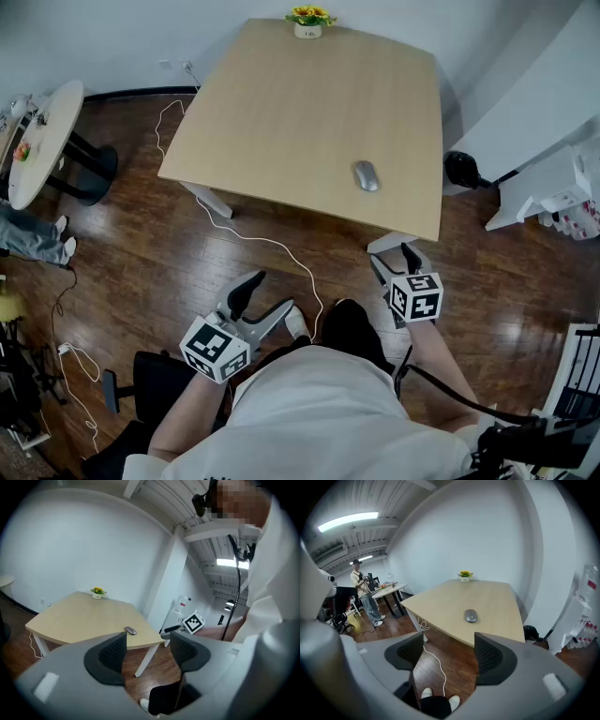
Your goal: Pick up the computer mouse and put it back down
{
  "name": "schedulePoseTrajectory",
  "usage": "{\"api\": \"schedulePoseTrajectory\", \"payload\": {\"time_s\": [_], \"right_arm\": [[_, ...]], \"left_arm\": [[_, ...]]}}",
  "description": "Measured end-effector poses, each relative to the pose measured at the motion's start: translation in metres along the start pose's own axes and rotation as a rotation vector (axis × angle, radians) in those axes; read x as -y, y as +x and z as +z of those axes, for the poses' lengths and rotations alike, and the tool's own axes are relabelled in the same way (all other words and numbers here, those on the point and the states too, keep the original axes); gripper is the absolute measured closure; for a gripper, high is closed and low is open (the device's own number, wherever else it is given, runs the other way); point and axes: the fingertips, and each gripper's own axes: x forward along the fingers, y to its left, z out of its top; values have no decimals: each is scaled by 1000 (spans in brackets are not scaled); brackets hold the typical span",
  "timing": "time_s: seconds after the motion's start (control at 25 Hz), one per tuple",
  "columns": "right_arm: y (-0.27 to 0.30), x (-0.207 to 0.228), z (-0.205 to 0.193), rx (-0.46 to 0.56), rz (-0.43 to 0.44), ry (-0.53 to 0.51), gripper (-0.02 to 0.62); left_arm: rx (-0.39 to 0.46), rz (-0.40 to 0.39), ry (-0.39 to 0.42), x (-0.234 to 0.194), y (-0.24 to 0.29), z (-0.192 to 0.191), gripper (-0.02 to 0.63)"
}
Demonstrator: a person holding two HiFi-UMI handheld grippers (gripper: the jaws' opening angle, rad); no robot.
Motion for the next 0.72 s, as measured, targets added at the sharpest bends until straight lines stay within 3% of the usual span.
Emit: {"api": "schedulePoseTrajectory", "payload": {"time_s": [0.36,0.48,0.72], "right_arm": [[159,65,58,-51,-31,-26,244],[207,84,64,-107,-27,2,235],[277,115,62,-198,-52,30,218]], "left_arm": [[7,85,-33,-63,44,39,342],[3,128,-56,-82,61,59,344],[-8,141,-97,-112,102,93,344]]}}
